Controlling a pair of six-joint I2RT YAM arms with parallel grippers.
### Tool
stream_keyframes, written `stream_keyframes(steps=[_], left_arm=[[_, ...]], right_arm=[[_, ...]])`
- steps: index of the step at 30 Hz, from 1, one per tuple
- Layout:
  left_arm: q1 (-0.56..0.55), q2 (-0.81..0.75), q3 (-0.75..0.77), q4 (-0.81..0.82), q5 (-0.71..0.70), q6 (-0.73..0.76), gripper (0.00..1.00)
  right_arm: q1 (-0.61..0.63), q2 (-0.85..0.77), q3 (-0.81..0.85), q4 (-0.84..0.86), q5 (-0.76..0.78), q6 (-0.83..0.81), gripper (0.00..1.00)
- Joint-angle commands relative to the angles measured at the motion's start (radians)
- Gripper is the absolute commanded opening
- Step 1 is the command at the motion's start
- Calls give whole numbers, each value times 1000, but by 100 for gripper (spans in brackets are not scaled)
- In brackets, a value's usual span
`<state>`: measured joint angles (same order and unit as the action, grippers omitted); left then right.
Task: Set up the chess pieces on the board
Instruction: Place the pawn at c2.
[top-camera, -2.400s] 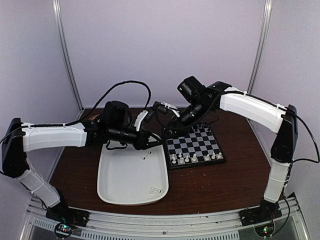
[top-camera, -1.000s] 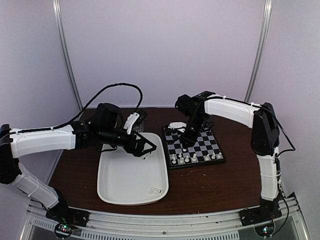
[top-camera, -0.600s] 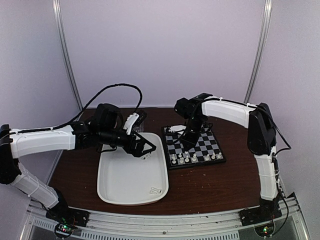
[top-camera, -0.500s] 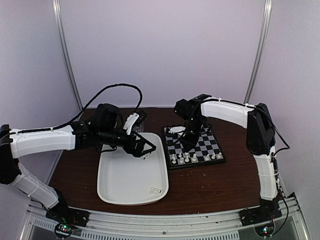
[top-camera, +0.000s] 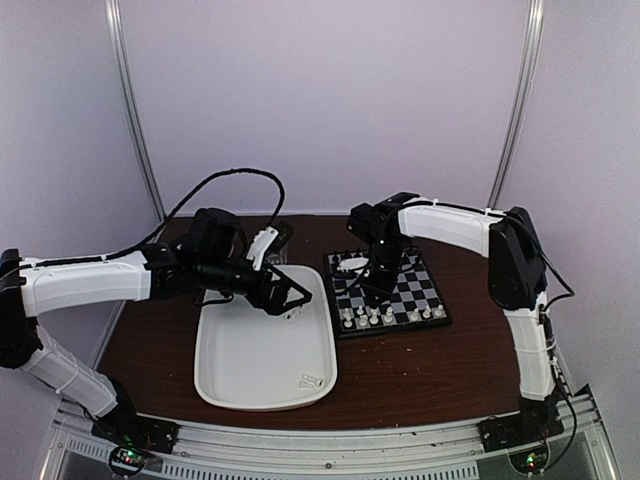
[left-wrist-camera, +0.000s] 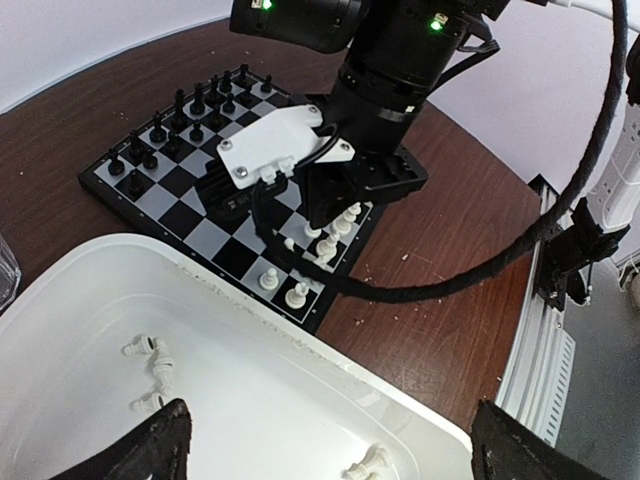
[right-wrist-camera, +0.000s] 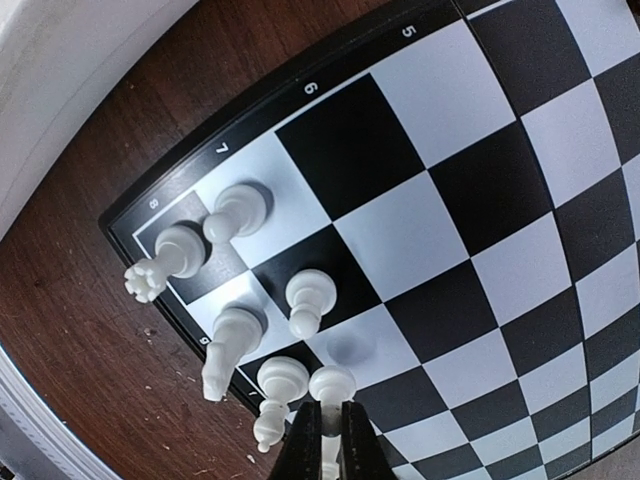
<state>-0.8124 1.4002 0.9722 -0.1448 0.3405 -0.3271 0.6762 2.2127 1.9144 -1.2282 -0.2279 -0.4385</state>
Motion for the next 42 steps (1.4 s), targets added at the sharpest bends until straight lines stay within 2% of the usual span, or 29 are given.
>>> stream_keyframes(steps=[1, 28, 39, 42], left_arm=[[5, -10, -6, 22, 0, 8, 98], [6, 11, -7, 37, 23, 2, 98], [7, 18, -9, 40, 24, 2, 98], [5, 22, -9, 40, 15, 0, 98]], right_arm=[[-5, 31, 31, -13, 4, 1, 4], [-26, 69, 62, -7, 24, 15, 7], [-26, 62, 72, -20, 14, 21, 25], [-26, 42, 72, -22, 19, 27, 33]])
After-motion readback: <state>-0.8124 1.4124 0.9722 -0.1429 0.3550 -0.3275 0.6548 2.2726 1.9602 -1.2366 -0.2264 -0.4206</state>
